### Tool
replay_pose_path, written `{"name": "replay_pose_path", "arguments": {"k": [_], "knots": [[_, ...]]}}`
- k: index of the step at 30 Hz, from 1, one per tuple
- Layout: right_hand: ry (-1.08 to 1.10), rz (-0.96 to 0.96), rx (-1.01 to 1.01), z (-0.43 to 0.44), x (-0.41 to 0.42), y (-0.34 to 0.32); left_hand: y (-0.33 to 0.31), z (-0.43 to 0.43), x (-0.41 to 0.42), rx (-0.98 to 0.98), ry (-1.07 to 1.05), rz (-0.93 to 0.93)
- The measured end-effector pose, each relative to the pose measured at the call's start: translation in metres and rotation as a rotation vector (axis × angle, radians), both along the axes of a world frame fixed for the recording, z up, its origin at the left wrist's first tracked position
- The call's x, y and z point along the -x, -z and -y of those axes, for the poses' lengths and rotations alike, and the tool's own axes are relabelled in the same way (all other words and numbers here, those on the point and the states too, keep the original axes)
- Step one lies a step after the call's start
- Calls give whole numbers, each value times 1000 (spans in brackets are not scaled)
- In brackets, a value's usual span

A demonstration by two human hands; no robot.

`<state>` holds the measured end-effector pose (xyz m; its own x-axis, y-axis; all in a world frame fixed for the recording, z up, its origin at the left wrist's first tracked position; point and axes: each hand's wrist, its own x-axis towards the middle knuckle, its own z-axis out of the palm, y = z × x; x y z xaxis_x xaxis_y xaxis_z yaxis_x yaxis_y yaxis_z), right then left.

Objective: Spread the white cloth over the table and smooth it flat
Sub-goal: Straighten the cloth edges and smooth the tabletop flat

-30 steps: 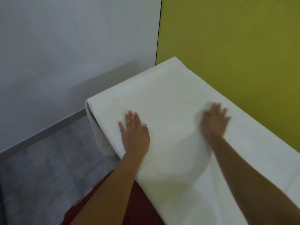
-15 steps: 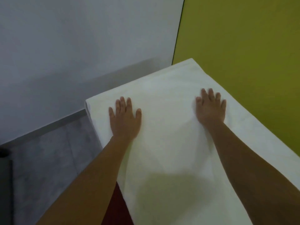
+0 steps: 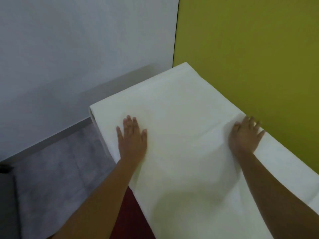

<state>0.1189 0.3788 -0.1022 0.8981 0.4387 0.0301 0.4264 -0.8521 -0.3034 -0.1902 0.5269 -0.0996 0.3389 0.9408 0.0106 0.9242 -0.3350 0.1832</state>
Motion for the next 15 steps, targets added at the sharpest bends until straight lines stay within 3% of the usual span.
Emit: {"name": "replay_pose_path", "arguments": {"k": [3,6,15], "knots": [[-239,4,23,12,77,6,4,82,-34,43,392,85],[-297,-14,97,41,118,16,14,120,-33,42,587,-24],[141,-84,84,202,108,10,20,101,22,50,301,-46]]}}
